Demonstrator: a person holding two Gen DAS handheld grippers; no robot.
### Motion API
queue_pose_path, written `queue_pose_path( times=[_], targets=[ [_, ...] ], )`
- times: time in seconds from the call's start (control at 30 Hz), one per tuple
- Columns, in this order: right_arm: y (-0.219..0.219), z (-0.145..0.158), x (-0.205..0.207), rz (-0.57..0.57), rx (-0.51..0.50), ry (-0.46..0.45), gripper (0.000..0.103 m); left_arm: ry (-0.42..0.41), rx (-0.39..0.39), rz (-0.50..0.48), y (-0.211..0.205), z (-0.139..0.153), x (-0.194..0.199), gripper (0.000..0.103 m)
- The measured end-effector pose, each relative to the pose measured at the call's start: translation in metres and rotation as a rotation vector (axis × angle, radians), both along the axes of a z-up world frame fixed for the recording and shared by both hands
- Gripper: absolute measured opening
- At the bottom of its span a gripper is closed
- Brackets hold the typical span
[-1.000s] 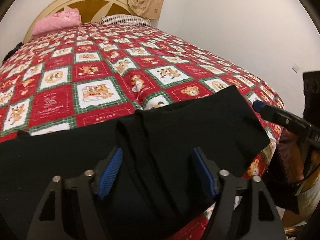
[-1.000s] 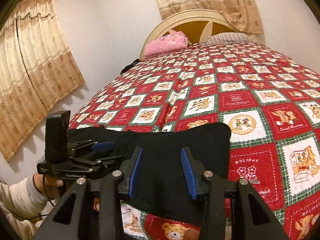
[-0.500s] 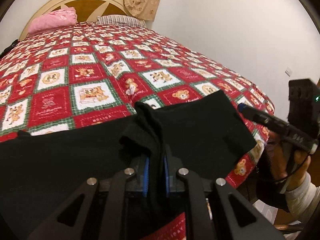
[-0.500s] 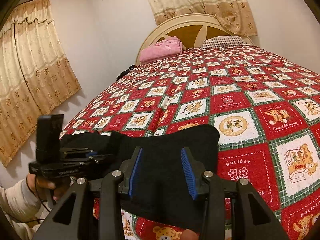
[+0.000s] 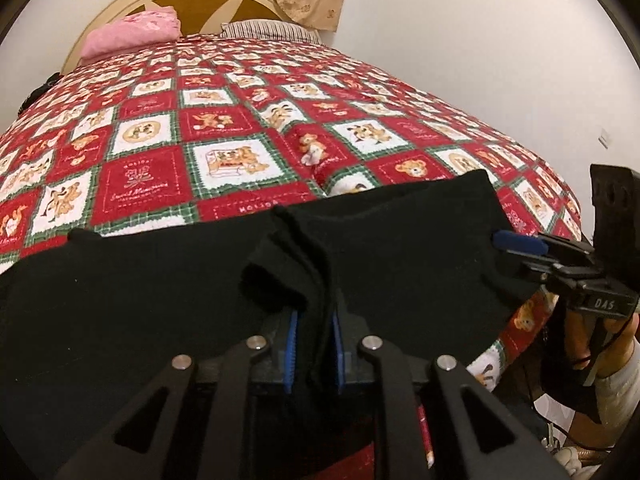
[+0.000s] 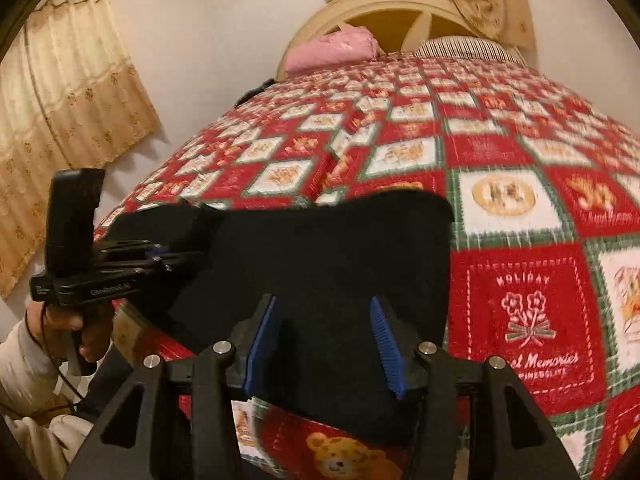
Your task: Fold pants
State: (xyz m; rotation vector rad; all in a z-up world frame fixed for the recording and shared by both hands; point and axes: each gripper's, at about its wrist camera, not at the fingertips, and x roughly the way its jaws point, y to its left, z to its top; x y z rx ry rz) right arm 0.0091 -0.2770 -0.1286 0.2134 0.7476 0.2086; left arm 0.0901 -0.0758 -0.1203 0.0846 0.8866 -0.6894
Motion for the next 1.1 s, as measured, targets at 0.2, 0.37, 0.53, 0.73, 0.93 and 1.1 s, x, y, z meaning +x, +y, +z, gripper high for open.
queue_pose_path(
  times=[0.2,0.37,0.53,0.73,0.93,1.1],
  targets=[
    [0.002,0.023,0.005,0.025,-0.028,-0.057,0.05,-0.089,0.04,0.043,0.011,0.01,-0.004,0.048],
    [-0.003,0.014,0.038,-0.024,-0.082,0.002,0.052,-0.092,0.052,0.093,0.017,0.011,0.005,0.061],
    [0.003,0.011,0.04,-0.021,-0.111,0.008,0.052,-0.088,0.069,0.104,0.017,0.007,0.007,0.064],
    [0.03,0.024,0.028,0.049,-0.06,-0.036,0.052,-0.083,0.046,0.112,0.026,0.012,0.003,0.066],
    [0.084,0.018,0.044,0.147,-0.082,-0.02,0.052,-0.136,-0.003,0.137,0.057,0.034,-0.011,0.084],
    [0.126,0.017,0.058,0.229,-0.104,-0.027,0.052,-0.234,0.024,0.259,0.117,0.043,-0.016,0.103]
  ],
)
